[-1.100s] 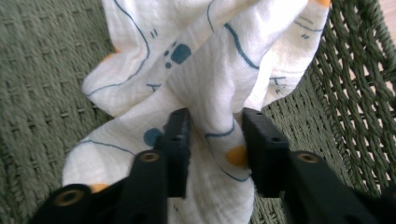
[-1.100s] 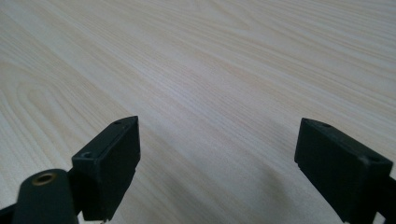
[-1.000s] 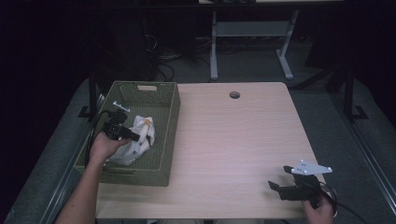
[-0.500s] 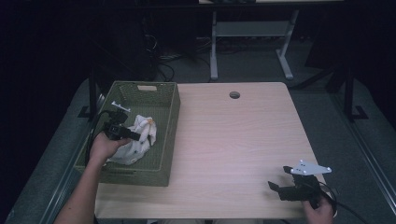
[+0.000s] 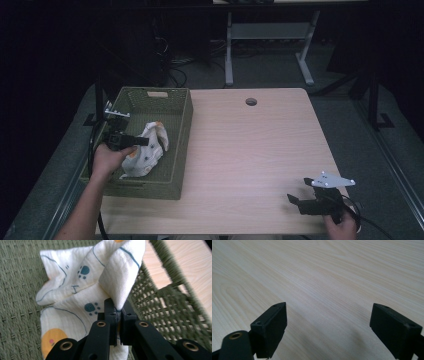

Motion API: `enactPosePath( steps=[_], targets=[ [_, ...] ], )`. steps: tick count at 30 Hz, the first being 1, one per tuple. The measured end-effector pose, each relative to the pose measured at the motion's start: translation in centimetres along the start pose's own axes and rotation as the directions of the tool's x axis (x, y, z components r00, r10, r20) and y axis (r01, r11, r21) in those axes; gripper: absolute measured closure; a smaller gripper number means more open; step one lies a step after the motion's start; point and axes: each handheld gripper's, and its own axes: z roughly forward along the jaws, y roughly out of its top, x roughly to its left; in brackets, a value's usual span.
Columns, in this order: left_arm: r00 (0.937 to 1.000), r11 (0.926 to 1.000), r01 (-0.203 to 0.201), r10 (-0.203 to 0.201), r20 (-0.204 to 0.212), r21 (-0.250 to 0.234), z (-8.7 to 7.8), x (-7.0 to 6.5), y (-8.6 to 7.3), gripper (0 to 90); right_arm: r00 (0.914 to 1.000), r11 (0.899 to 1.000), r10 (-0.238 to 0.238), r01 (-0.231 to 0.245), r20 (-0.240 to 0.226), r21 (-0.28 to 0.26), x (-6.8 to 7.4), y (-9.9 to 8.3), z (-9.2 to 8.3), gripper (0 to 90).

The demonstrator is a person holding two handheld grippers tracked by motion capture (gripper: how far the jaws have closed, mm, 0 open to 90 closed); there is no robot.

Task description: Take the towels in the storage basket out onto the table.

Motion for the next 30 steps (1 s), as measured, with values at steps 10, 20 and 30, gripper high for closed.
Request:
enactPosePath(
  steps=[10,20,30],
  targets=[
    [0.9935,0.9872,0.066,-0.052,0.101,-0.145,-1.7,-0.7,-0.6,86.5,1.0000,1.000,0.005,-0.004,0.007,-0.002,0.0,0.0,-0.2,14.0],
    [0.9808,0.9553,0.127,-0.081,0.178,-0.267,-3.5,-0.5,-1.2,86.6,1.0000,1.000,0.004,-0.004,0.005,-0.001,0.0,0.0,-0.1,14.0],
    [0.9637,0.9111,0.182,-0.090,0.251,-0.370,-4.8,-0.5,-1.2,86.6,1.0000,1.000,0.004,-0.004,0.006,0.001,0.0,0.0,-0.1,14.0]
  ],
)
